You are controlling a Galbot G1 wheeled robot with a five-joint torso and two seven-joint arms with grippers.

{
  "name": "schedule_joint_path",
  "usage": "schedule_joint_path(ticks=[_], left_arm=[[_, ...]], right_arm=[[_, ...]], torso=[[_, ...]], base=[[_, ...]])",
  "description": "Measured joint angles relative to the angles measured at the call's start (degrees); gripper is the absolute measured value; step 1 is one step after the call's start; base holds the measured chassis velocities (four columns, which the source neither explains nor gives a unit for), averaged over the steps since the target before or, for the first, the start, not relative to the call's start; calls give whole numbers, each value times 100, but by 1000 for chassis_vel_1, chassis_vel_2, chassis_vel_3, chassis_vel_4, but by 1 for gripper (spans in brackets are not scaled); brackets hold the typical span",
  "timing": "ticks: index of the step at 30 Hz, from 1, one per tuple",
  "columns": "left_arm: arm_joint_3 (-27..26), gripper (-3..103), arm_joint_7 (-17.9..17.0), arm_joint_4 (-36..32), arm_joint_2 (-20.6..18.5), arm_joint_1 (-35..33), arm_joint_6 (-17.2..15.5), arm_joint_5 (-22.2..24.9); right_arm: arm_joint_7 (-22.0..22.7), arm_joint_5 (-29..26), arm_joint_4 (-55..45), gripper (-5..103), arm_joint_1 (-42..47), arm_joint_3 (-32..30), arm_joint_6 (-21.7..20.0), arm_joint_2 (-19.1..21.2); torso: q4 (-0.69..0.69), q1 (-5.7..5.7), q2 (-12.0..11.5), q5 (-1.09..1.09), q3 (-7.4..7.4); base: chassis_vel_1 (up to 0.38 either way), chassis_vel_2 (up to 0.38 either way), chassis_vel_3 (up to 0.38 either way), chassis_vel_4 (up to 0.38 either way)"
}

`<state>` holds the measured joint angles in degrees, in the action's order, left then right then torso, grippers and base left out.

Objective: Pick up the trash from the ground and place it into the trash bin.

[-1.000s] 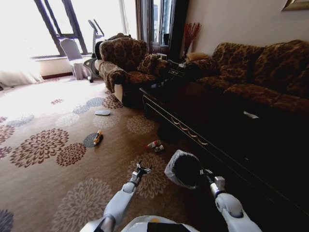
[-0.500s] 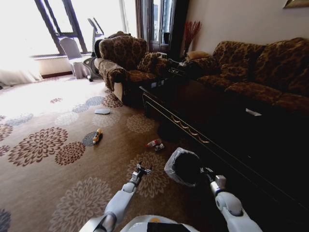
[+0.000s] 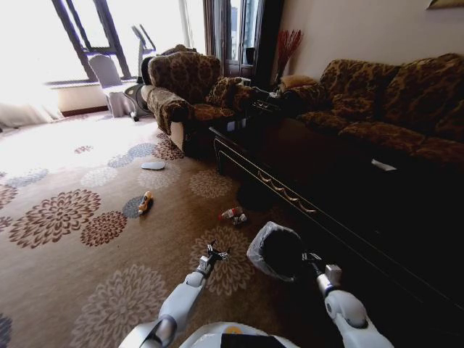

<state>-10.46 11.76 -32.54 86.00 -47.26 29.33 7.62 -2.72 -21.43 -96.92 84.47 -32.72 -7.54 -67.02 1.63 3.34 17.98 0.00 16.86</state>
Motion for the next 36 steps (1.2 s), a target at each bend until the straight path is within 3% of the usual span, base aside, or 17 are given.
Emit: schedule_joint_path(ticks=[11, 25, 36], left_arm=[[68, 100, 129, -49, -40, 1, 128, 127], [223, 100, 147, 16, -23, 44, 133, 67], [460, 100, 289, -259, -205, -114, 68, 32]], right_arm=[[-30, -12, -83, 1, 134, -152, 126, -188], [-24, 1, -345, 1, 492, -349, 233, -421], [-51, -23, -833, 1, 973, -474, 254, -752]], torso=[[1, -76, -237, 1, -162], [1, -85, -249, 0, -157], [-1, -93, -246, 1, -163]], base=[[-98, 89, 89, -91], [-270, 248, 269, -253], [8, 7, -8, 5]])
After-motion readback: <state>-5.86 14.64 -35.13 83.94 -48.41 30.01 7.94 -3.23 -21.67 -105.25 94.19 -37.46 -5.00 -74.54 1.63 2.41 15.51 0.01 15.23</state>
